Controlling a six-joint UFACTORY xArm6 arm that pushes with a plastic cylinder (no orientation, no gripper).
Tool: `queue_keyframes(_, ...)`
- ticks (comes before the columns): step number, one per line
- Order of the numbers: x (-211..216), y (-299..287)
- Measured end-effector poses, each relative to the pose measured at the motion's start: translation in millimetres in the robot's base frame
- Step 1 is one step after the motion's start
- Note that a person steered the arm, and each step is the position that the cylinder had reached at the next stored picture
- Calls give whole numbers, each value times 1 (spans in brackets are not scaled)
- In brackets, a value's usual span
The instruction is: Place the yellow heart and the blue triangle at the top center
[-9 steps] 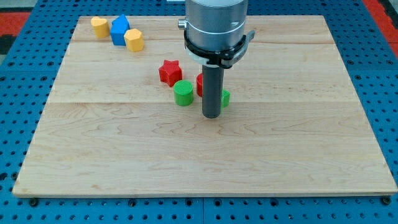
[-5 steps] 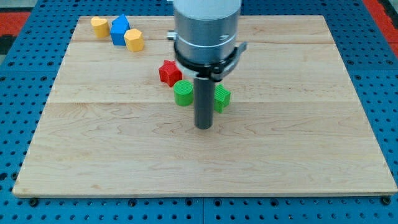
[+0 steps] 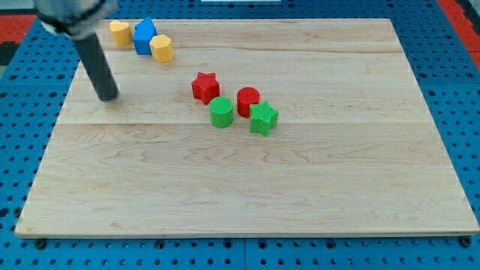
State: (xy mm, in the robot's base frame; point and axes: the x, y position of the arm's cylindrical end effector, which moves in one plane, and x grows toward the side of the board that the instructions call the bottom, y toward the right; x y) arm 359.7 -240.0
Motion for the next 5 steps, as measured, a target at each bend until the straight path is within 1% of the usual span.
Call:
queue_keyframes(1,-47,-61)
queue_keyframes(2,-106,-63)
queue_keyframes(3,-138,-15)
queue_keyframes(4,-145,-8)
queue_keyframes(5,-146,-19)
